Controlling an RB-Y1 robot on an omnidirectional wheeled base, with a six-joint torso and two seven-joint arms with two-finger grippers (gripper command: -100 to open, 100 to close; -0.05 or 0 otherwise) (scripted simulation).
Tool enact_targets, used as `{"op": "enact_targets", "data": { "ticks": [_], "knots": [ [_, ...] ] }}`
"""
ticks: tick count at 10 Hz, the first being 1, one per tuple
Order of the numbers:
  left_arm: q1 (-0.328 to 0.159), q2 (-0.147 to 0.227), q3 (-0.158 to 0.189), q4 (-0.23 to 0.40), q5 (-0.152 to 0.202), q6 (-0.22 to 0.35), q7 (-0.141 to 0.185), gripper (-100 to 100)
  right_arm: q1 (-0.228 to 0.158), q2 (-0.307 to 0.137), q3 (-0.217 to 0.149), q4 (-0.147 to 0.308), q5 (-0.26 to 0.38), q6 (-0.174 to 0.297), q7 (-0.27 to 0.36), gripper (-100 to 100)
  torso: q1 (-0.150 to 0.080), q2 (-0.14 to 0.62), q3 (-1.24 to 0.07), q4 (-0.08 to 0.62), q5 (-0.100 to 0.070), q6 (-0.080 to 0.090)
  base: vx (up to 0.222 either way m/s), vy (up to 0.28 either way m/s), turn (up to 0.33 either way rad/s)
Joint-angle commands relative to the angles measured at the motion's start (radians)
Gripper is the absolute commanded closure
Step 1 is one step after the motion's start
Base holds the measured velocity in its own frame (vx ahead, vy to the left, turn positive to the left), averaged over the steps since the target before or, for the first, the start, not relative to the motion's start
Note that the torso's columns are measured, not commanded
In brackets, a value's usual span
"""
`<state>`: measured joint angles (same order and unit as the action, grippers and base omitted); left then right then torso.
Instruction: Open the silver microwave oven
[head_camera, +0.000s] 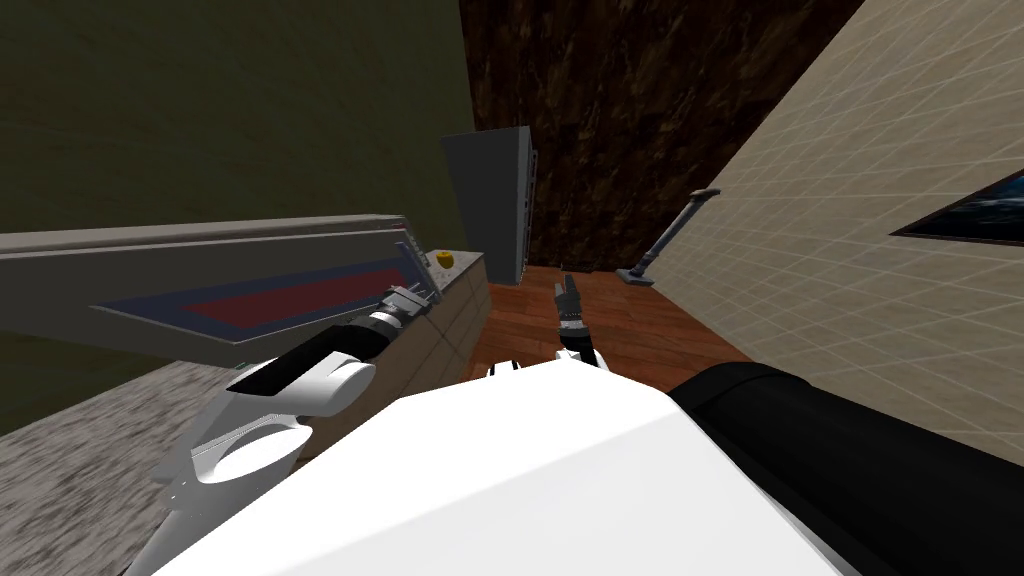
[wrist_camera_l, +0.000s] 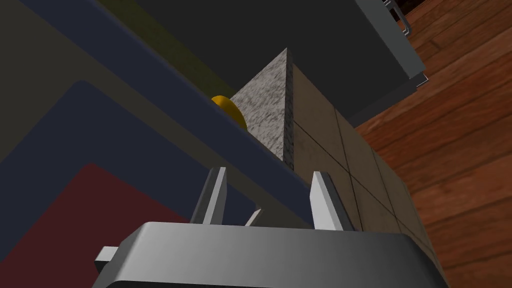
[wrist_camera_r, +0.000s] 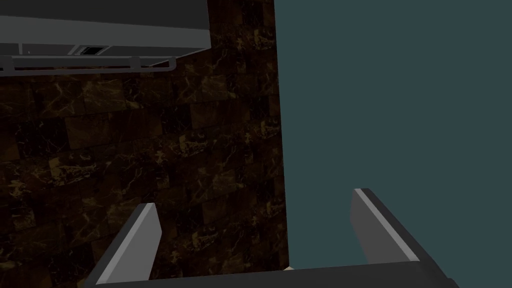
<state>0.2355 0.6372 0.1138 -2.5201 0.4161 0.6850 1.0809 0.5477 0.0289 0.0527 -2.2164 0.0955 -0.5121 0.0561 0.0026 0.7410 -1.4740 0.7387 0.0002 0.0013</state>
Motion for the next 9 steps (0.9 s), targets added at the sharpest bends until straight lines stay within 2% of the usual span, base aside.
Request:
{"op": "enact_targets", "data": {
  "ticks": [1,6,7,8,9],
  "knots": [
    [0.002,0.021,-0.044,-0.034,0.025,-0.012,-0.014,100,0.000,0.000,0.000,0.000,0.000,0.000,0.000,0,0.000,0.000,0.000,0.001,0.000,-0.002,-0.178,0.174,-0.123],
    [0.009,0.060,-0.121,-0.088,0.071,-0.039,-0.038,100,0.000,0.000,0.000,0.000,0.000,0.000,0.000,0,-0.003,-0.005,-0.003,-0.001,0.000,-0.001,-0.193,0.143,-0.126],
    [0.007,0.052,-0.115,-0.077,0.062,-0.037,-0.037,100,0.000,0.000,0.000,0.000,0.000,0.000,0.000,0,-0.003,-0.003,-0.002,-0.001,0.000,-0.001,-0.093,0.057,-0.030],
    [0.006,0.053,-0.115,-0.045,0.063,-0.038,-0.038,-100,0.001,0.000,0.000,0.000,0.000,0.000,0.000,0,-0.006,-0.008,-0.005,-0.002,-0.001,-0.002,-0.017,0.010,0.012],
    [0.005,0.052,-0.113,-0.022,0.063,-0.037,-0.039,-100,0.001,0.000,0.000,0.000,0.000,0.000,0.000,0,-0.007,-0.010,-0.007,-0.003,-0.002,-0.001,0.007,-0.005,0.006]
  ]
}}
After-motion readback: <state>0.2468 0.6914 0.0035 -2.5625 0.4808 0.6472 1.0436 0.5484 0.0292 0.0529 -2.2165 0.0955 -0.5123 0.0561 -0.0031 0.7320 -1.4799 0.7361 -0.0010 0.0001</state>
